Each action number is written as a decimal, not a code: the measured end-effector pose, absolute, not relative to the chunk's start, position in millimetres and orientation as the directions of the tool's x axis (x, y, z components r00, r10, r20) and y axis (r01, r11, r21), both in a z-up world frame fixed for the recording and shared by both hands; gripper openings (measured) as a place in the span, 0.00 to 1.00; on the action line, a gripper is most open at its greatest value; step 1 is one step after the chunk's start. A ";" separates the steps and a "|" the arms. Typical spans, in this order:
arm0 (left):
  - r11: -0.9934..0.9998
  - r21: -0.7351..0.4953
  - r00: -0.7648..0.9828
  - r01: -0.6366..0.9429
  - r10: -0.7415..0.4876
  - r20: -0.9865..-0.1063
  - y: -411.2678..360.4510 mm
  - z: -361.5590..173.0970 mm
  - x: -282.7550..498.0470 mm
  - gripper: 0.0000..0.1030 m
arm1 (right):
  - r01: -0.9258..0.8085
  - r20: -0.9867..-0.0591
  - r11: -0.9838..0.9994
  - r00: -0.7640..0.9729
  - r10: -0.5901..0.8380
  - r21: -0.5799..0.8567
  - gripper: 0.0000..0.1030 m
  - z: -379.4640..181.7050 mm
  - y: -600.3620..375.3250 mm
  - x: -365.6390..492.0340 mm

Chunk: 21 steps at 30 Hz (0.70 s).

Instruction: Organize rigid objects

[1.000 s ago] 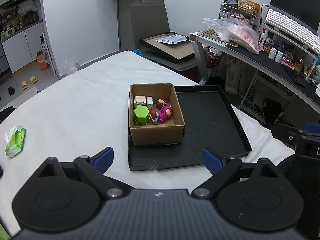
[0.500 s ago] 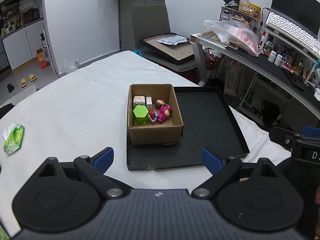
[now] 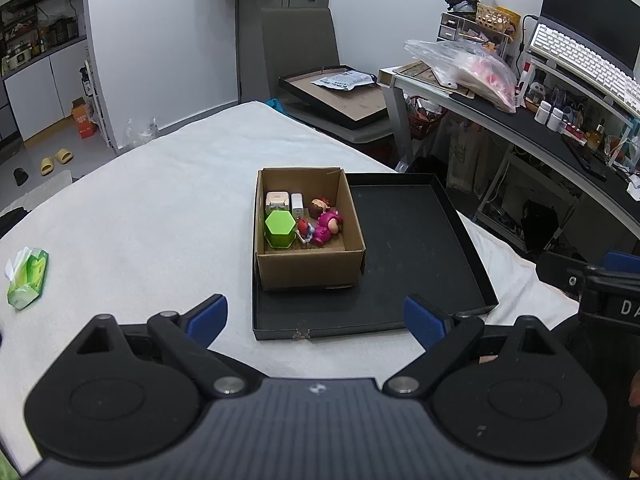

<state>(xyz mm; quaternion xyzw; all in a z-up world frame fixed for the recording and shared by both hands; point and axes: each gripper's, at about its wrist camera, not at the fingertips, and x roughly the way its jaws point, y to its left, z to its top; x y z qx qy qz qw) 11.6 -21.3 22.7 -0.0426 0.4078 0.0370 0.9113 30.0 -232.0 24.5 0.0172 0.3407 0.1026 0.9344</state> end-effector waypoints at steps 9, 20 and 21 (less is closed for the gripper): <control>0.994 -0.047 0.665 -0.099 0.031 -0.746 -21.5 23.5 11.5 0.91 | -0.181 -0.639 0.980 0.745 0.191 0.081 1.00 23.5 -228.5 29.1; 0.994 -0.049 0.665 -0.100 0.030 -0.746 -21.9 25.4 10.9 0.91 | -0.176 -0.646 0.982 0.741 0.181 0.074 1.00 23.0 -228.5 28.8; 0.994 -0.048 0.666 -0.099 0.030 -0.746 -22.0 24.7 10.6 0.91 | -0.175 -0.647 0.982 0.741 0.179 0.072 1.00 22.4 -228.5 29.0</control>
